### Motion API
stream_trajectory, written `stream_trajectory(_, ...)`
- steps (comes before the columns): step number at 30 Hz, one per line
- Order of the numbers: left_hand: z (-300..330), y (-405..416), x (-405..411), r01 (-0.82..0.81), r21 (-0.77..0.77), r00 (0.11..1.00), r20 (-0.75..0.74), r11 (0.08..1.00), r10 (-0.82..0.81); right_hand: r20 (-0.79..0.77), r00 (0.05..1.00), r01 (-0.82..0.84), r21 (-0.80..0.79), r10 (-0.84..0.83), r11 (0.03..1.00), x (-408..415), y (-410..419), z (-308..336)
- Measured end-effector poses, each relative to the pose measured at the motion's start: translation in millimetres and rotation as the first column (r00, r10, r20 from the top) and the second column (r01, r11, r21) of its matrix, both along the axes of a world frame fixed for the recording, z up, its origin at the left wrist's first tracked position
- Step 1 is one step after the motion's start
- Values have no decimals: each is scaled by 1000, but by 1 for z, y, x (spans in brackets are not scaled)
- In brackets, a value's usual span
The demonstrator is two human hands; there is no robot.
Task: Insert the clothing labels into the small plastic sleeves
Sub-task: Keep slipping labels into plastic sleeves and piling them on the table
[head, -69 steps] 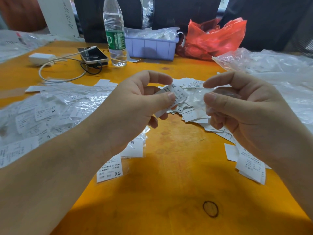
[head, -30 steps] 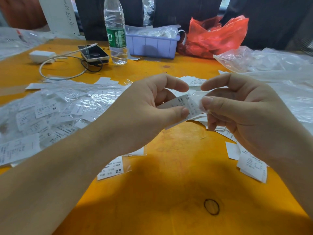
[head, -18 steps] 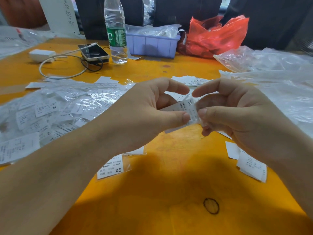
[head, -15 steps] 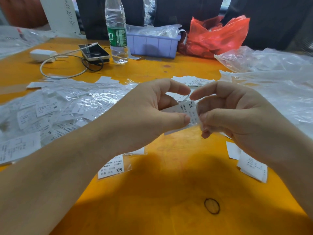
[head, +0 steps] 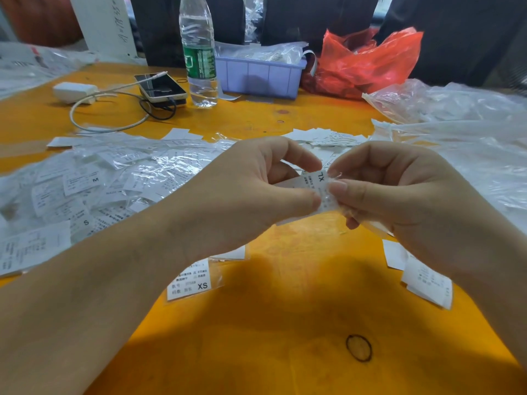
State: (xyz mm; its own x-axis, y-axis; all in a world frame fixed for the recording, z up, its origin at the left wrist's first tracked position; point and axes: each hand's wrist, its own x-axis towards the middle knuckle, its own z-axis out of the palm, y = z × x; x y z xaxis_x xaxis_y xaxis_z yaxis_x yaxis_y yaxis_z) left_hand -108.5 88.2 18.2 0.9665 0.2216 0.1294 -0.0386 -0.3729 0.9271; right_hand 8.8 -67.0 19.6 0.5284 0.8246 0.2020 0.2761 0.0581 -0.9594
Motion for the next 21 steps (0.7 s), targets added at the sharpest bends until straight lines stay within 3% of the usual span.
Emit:
stream_trajectory(7,-1,-2,-1,-16,104,999,36,994,13,15,999,30,30,-31,999,2,-1,-1)
stream_trajectory(21,1,-1,0,-78,124,997,-14,989,80,40,999,21,44,-23,999,2,0,-2)
